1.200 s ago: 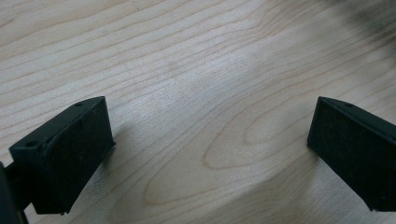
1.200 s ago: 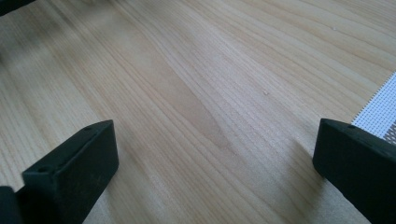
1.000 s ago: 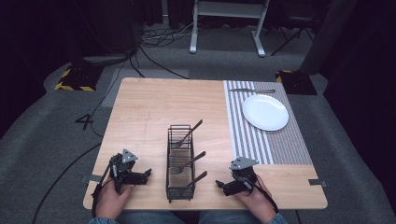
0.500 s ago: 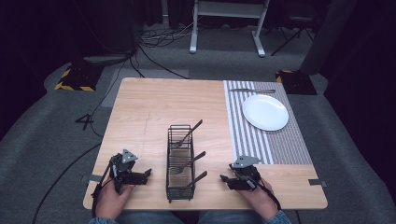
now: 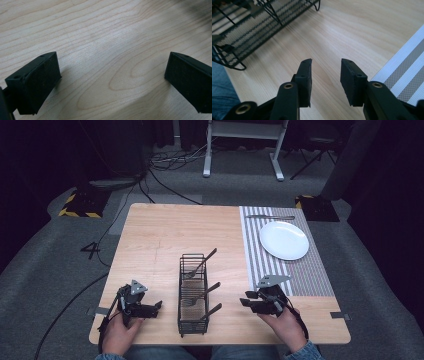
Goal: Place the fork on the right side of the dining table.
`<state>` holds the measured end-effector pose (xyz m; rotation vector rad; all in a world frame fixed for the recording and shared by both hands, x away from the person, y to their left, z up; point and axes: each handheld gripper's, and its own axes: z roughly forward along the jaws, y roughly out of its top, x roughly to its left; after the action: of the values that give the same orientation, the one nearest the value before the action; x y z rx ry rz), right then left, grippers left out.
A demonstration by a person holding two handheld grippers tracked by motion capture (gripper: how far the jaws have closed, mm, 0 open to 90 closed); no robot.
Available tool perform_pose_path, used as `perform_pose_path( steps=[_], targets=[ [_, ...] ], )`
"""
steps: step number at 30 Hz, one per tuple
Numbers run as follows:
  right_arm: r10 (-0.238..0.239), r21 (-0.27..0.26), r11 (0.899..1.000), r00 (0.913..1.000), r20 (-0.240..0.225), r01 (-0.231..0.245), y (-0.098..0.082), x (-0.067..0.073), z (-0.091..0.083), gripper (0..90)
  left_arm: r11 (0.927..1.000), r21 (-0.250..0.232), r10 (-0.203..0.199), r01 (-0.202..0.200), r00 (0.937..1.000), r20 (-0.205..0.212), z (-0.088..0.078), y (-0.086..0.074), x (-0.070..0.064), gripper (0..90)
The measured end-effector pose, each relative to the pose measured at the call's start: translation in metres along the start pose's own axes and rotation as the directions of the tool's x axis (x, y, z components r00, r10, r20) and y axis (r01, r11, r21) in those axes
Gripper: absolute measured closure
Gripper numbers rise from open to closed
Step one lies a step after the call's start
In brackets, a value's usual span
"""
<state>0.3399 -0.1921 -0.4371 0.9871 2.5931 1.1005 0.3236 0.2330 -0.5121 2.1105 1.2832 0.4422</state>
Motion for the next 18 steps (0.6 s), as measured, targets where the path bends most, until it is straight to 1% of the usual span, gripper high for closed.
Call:
perform_pose_path(
  steps=[1, 2, 4, 5, 6, 7, 8, 10, 12, 13, 14, 15, 16, 17, 18],
  targets=[
    [0.000, 0.000, 1.000, 1.0000, 0.000, 0.000, 0.000, 0.000, 0.000, 61.3, 1.0000, 0.000, 0.000, 0.000, 1.0000, 0.000, 0.000, 0.000, 0.000, 0.2],
    [-0.016, -0.011, 1.000, 0.9998, 0.009, 0.016, 0.008, 0.001, -0.005, 61.3, 1.0000, 0.001, 0.000, 0.000, 1.0000, 0.004, -0.001, 0.000, 0.000, 0.2],
    [-0.021, -0.023, 1.000, 0.9998, 0.007, 0.021, 0.015, 0.001, -0.009, 61.5, 1.0000, -0.001, 0.003, -0.003, 1.0000, 0.006, -0.001, -0.001, 0.001, 0.4],
    [-0.021, -0.023, 1.000, 0.9998, 0.007, 0.021, 0.015, 0.001, -0.009, 61.5, 1.0000, -0.001, 0.003, -0.003, 1.0000, 0.006, -0.001, -0.001, 0.001, 0.4],
    [-0.028, -0.040, 0.999, 0.9996, 0.004, 0.028, 0.024, 0.001, -0.012, 61.6, 1.0000, -0.001, 0.002, -0.002, 1.0000, 0.006, -0.001, -0.001, 0.000, 0.4],
    [-0.028, -0.040, 0.999, 0.9996, 0.004, 0.028, 0.024, 0.001, -0.012, 61.6, 1.0000, -0.001, 0.002, -0.002, 1.0000, 0.006, -0.001, -0.001, 0.000, 0.4],
    [-0.036, -0.055, 0.998, 0.9993, 0.006, 0.037, 0.033, 0.000, -0.013, 61.7, 1.0000, -0.002, 0.003, -0.003, 1.0000, 0.005, -0.001, -0.002, 0.000, 0.4],
    [-0.043, -0.059, 0.997, 0.9991, 0.005, 0.043, 0.041, 0.001, -0.013, 61.9, 1.0000, -0.001, 0.003, -0.003, 1.0000, 0.005, -0.001, -0.002, 0.000, 0.4],
    [-0.049, -0.070, 0.996, 0.9988, -0.006, 0.049, 0.049, 0.001, -0.014, 61.9, 1.0000, -0.002, 0.002, -0.002, 1.0000, 0.004, -0.001, -0.002, 0.000, 0.4],
    [-0.049, -0.070, 0.996, 0.9988, -0.006, 0.049, 0.049, 0.001, -0.014, 61.9, 1.0000, -0.002, 0.002, -0.002, 1.0000, 0.004, -0.001, -0.002, 0.000, 0.4],
    [-0.047, -0.079, 0.996, 0.9987, -0.019, 0.046, 0.057, 0.001, -0.014, 61.7, 1.0000, -0.002, 0.002, -0.002, 1.0000, 0.005, -0.001, -0.002, 0.000, 0.4],
    [-0.047, -0.079, 0.996, 0.9987, -0.019, 0.046, 0.057, 0.001, -0.014, 61.7, 1.0000, -0.002, 0.002, -0.002, 1.0000, 0.005, -0.001, -0.002, 0.000, 0.4],
    [-0.047, -0.080, 0.996, 0.9984, -0.030, 0.045, 0.067, 0.001, -0.013, 61.7, 1.0000, -0.001, 0.002, -0.002, 1.0000, 0.005, -0.001, -0.002, 0.000, 0.4],
    [-0.047, -0.080, 0.996, 0.9984, -0.030, 0.045, 0.067, 0.001, -0.013, 61.7, 1.0000, -0.001, 0.002, -0.002, 1.0000, 0.005, -0.001, -0.002, 0.000, 0.4],
    [-0.053, -0.084, 0.995, 0.9981, -0.032, 0.050, 0.074, 0.001, -0.012, 61.7, 1.0000, -0.001, 0.002, -0.002, 1.0000, 0.005, -0.001, -0.001, 0.000, 0.3]
  ],
)
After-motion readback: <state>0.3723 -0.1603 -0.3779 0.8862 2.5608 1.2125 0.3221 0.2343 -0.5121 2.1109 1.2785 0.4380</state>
